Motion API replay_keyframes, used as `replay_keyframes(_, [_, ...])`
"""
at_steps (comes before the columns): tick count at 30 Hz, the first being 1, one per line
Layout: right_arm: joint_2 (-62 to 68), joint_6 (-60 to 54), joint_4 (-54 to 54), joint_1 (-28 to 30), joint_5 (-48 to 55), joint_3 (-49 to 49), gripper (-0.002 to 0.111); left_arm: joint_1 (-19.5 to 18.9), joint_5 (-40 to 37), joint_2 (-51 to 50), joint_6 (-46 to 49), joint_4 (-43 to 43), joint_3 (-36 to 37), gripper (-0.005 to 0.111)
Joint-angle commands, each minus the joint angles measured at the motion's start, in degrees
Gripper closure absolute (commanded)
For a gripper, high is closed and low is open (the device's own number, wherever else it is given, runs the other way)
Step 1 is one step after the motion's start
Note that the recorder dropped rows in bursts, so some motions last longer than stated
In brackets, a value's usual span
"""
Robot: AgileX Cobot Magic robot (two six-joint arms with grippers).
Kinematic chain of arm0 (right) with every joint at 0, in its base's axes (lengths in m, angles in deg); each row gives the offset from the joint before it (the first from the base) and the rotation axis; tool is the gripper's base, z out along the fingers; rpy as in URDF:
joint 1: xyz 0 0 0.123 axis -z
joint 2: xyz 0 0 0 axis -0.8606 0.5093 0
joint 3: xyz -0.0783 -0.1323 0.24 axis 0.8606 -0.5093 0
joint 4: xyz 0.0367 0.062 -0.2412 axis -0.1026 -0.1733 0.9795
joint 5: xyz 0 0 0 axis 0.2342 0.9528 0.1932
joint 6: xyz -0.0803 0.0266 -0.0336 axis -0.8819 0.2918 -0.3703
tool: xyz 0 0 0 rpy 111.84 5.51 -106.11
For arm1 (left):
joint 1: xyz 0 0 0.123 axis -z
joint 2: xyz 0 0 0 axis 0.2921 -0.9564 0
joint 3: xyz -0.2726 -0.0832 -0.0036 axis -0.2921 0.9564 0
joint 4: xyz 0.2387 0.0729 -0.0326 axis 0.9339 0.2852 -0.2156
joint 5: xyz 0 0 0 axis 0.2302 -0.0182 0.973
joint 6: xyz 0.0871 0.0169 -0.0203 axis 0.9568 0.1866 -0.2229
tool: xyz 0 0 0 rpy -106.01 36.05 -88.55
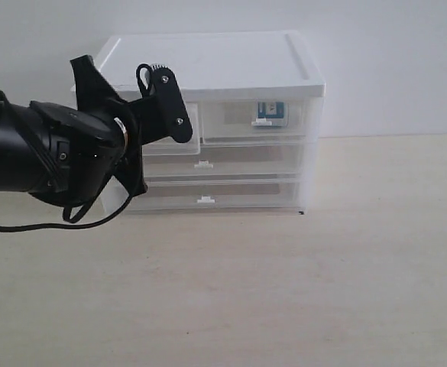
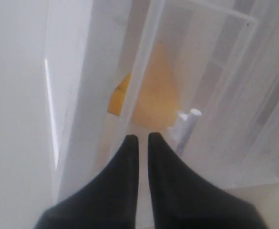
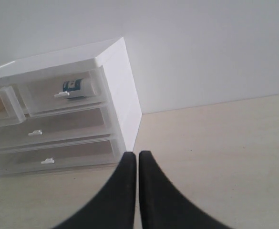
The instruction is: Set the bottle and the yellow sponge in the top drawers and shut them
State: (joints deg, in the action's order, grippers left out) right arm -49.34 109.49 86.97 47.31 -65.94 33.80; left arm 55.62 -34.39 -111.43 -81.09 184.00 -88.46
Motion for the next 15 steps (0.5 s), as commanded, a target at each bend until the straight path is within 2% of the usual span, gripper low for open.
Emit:
replay_keyframes(1, [-0.24,-0.54,0.16,0.13,-0.25,0.0,0.108,-1.46,0.06,-0.88,-3.24,1.1,-2.74,0.102])
replay_keyframes(6, [-0.24,-0.54,0.16,0.13,-0.25,0.0,0.108,-1.44,3.75,-0.88,-6.14,1.1,-4.23,0.102])
replay_keyframes(9, [-0.24,-0.54,0.16,0.13,-0.25,0.0,0.108,-1.44,1.97,-0.88,-7.03,0.71,-4.23,0.102])
replay_keyframes(15, [-0.24,-0.54,0.16,0.13,-0.25,0.0,0.108,-1.44,3.65,1.96,-1.55,-14.04,-3.24,0.103])
